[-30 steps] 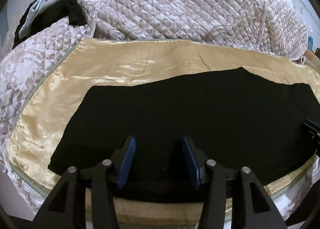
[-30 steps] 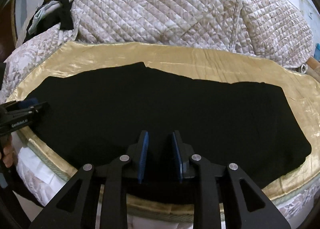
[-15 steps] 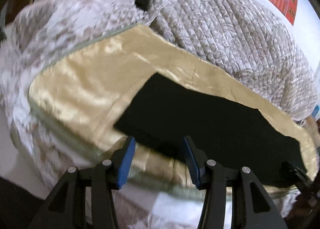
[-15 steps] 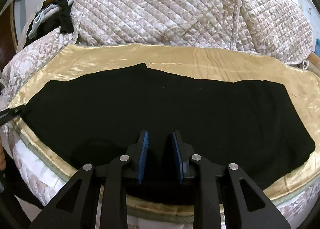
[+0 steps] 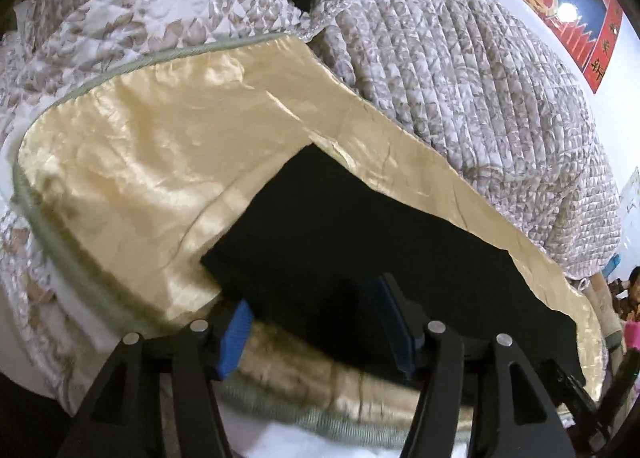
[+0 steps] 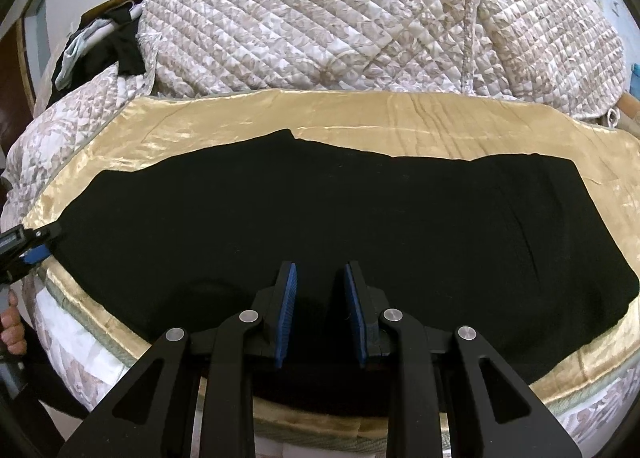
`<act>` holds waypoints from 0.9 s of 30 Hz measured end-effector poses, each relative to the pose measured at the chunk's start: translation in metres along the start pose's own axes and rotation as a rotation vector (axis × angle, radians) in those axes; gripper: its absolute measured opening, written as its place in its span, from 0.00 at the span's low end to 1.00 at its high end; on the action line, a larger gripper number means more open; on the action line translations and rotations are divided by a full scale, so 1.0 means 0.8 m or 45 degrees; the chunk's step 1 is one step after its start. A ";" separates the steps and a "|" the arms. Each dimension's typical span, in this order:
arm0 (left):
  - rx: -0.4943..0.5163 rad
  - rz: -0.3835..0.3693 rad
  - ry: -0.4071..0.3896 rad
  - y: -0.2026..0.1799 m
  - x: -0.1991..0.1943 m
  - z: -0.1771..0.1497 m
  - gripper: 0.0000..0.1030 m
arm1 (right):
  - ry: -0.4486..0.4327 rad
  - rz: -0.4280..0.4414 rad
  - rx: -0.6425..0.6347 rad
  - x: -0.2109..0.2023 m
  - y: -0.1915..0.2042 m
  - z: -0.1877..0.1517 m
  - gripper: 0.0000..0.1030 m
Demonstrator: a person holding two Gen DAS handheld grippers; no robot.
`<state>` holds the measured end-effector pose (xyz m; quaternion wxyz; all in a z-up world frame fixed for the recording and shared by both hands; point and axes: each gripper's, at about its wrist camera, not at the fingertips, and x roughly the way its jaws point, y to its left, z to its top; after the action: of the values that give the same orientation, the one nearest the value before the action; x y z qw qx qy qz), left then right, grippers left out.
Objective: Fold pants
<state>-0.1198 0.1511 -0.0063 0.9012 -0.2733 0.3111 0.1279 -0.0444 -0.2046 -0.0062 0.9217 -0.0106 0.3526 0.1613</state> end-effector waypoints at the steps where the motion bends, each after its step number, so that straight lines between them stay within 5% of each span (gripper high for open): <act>1: 0.022 0.020 -0.006 -0.005 0.002 0.000 0.59 | -0.001 0.001 0.010 0.000 -0.002 0.000 0.24; 2: 0.052 0.044 -0.013 -0.010 0.003 -0.001 0.58 | -0.001 0.003 0.018 0.000 -0.003 0.001 0.24; 4: 0.124 0.103 -0.022 -0.020 0.005 0.000 0.28 | -0.001 0.013 0.037 -0.001 -0.005 0.001 0.24; 8: 0.125 0.112 -0.007 -0.023 0.004 0.008 0.08 | -0.006 0.023 0.065 -0.005 -0.010 0.002 0.24; 15: 0.293 0.017 -0.037 -0.084 -0.017 0.023 0.06 | -0.031 0.025 0.127 -0.018 -0.026 0.002 0.24; 22: 0.528 -0.228 -0.031 -0.206 -0.022 0.021 0.06 | -0.051 0.018 0.222 -0.027 -0.049 0.005 0.24; 27: 0.697 -0.411 0.072 -0.286 -0.001 -0.019 0.06 | -0.083 -0.004 0.277 -0.039 -0.065 0.007 0.24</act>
<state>-0.0364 -0.0448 0.0791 0.9410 -0.0700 0.3113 -0.1129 -0.0465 -0.2625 0.0137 0.9287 0.0940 0.3379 0.1208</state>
